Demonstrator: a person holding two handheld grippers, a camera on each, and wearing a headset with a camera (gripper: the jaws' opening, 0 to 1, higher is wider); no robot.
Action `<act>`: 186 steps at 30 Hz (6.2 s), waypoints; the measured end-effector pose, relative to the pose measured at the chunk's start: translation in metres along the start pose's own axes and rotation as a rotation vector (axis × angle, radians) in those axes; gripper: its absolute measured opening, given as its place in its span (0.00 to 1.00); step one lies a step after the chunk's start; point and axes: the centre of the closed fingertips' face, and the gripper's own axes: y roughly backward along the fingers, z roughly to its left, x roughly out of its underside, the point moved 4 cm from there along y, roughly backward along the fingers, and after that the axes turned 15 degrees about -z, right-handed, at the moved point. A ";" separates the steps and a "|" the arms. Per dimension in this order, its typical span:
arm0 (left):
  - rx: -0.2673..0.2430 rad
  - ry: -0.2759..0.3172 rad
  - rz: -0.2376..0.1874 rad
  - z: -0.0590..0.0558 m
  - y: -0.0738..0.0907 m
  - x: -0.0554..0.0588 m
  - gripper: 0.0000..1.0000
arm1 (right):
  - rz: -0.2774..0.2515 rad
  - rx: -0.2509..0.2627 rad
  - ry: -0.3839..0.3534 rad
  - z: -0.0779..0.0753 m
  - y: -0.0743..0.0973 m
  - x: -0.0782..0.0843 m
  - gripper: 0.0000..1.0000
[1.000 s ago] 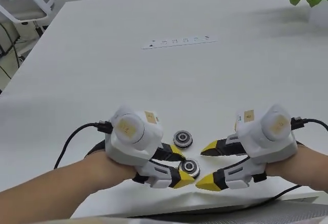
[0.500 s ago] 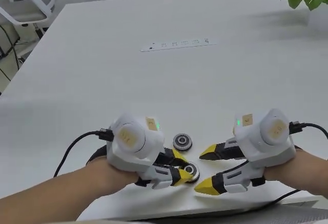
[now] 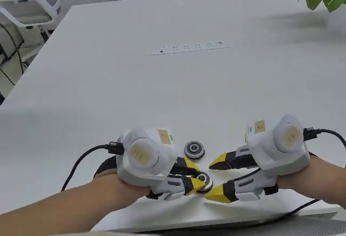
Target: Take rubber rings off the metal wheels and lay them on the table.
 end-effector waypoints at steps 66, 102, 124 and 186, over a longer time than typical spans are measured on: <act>-0.027 0.006 -0.009 0.000 -0.001 0.001 0.12 | -0.062 0.120 -0.301 -0.004 0.016 0.008 0.00; -0.027 -0.002 -0.007 -0.001 -0.001 0.000 0.12 | -0.123 0.171 -0.490 -0.004 0.020 0.003 0.00; -0.026 0.007 -0.011 0.000 -0.001 0.001 0.12 | -0.128 0.189 -0.590 -0.006 0.019 0.010 0.00; -0.034 0.003 -0.005 -0.001 -0.001 0.001 0.11 | -0.246 0.107 -0.657 0.001 0.011 -0.006 0.00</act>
